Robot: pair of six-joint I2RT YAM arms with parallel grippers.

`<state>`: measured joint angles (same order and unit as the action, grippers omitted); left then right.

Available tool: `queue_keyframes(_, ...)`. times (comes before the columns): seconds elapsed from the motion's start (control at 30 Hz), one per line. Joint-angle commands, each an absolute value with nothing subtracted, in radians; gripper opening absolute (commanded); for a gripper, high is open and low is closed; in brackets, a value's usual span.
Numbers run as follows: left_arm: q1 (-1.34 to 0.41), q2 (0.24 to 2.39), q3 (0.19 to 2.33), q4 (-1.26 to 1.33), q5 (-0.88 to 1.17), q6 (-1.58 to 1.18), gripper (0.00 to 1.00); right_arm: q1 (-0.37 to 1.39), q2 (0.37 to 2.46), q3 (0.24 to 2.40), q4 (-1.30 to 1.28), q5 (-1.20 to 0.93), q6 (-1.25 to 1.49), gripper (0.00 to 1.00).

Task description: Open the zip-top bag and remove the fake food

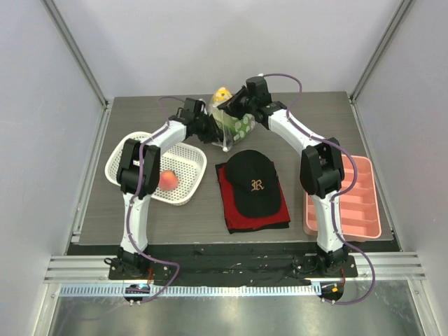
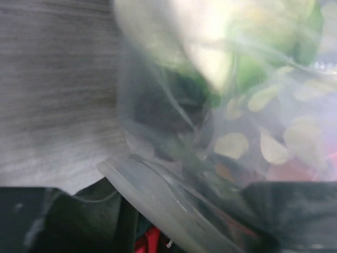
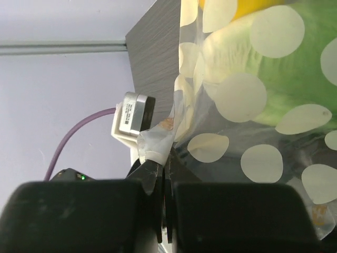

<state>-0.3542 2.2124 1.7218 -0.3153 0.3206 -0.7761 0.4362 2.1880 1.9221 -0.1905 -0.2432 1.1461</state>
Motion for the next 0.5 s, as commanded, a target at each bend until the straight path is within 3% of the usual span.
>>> queue_keyframes(0.0, -0.347, 2.053, 1.662, -0.299, 0.336, -0.781, 0.32, 0.423, 2.126, 1.987, -0.218, -0.270, 0.980, 0.01)
queue_keyframes(0.07, -0.347, 2.037, 1.649, -0.273, 0.368, -0.817, 0.25, 0.423, 2.114, 1.976, -0.212, -0.261, 0.986, 0.01)
queue_keyframes(0.1, -0.344, 2.033, 1.637, -0.247, 0.385, -0.874, 0.12, 0.425, 2.114, 1.979, -0.210, -0.262, 0.991, 0.01)
queue_keyframes(0.13, -0.342, 2.033, 1.631, -0.212, 0.418, -0.899, 0.10, 0.423, 2.118, 1.989, -0.209, -0.264, 0.997, 0.01)
queue_keyframes(0.4, -0.341, 2.071, 1.632, -0.098, 0.517, -1.057, 0.04, 0.423, 2.121, 2.008, -0.202, -0.250, 1.045, 0.01)
queue_keyframes(0.47, -0.342, 2.005, 1.562, -0.135, 0.490, -1.042, 0.08, 0.417, 2.123, 2.008, -0.207, -0.255, 1.034, 0.01)
